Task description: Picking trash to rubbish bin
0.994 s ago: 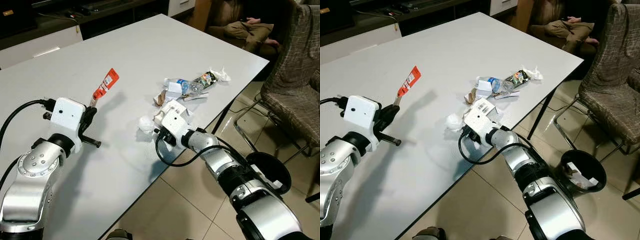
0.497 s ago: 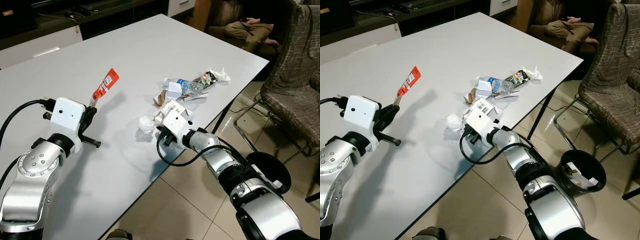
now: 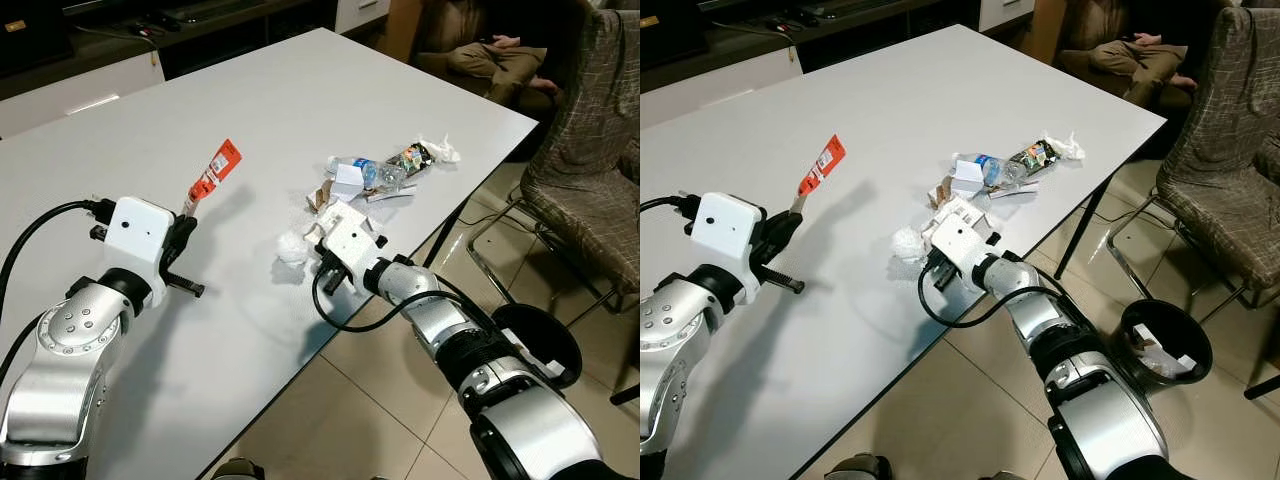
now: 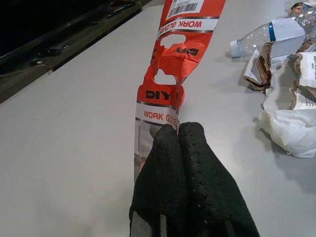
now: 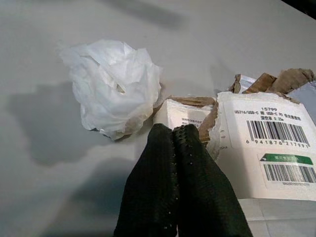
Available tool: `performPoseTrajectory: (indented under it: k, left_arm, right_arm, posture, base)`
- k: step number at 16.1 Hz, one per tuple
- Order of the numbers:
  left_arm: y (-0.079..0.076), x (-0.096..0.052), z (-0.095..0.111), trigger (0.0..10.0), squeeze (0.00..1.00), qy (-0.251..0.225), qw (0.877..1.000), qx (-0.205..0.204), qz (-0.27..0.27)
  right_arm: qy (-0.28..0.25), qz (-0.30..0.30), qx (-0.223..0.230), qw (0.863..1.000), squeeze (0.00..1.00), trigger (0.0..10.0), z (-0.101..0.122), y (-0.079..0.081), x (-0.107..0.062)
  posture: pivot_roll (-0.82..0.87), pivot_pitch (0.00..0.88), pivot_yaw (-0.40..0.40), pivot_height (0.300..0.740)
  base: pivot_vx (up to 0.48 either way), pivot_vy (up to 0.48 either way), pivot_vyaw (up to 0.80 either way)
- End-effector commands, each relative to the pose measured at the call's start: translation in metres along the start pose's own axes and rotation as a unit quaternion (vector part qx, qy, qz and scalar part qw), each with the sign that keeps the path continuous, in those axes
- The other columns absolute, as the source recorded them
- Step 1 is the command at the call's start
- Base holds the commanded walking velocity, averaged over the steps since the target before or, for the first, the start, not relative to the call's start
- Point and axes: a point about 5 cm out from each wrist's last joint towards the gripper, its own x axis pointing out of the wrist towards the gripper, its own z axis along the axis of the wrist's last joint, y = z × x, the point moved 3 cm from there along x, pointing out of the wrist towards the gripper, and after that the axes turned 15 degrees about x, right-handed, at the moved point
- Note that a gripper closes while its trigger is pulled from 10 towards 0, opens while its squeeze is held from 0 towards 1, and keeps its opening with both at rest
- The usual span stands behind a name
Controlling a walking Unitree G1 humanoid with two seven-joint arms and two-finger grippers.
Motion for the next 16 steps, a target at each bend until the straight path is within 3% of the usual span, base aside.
performPoseTrajectory:
  k: [1, 6, 10, 14, 16]
  left_arm:
    - [-0.003, -0.001, 0.005, 0.0, 0.00, -0.010, 1.000, 0.003, -0.011]
    - [-0.002, -0.001, 0.006, 0.0, 0.00, -0.013, 1.000, 0.003, -0.008]
    - [-0.004, -0.002, 0.006, 0.0, 0.00, -0.018, 1.000, -0.009, -0.006]
    - [-0.008, 0.003, 0.010, 0.0, 0.00, -0.029, 0.999, -0.019, -0.006]
    - [-0.010, 0.007, 0.012, 0.0, 0.00, -0.035, 0.999, -0.023, -0.005]
  right_arm:
    - [-0.006, -0.005, 0.008, 1.000, 0.00, 0.0, 0.001, -0.002, -0.001]
    - [-0.057, -0.019, 0.001, 0.998, 0.00, 0.0, 0.021, -0.007, -0.007]
    - [-0.152, -0.071, -0.007, 0.986, 0.00, 0.0, 0.063, -0.010, -0.041]
    - [-0.195, -0.111, -0.014, 0.974, 0.00, 0.0, 0.084, 0.003, -0.077]
    - [-0.209, -0.142, -0.013, 0.968, 0.00, 0.0, 0.085, 0.000, -0.087]
  posture:
    - [0.10, 0.075, -0.046, 0.740]
    - [0.11, 0.074, -0.048, 0.740]
    - [0.09, 0.068, -0.045, 0.740]
    - [0.07, 0.059, -0.034, 0.740]
    - [0.05, 0.053, -0.026, 0.740]
  base:
    - [0.000, 0.000, 0.00]
    - [0.000, 0.000, 0.00]
    - [0.000, 0.000, 0.00]
    - [0.000, 0.000, 0.00]
    - [0.000, 0.000, 0.00]
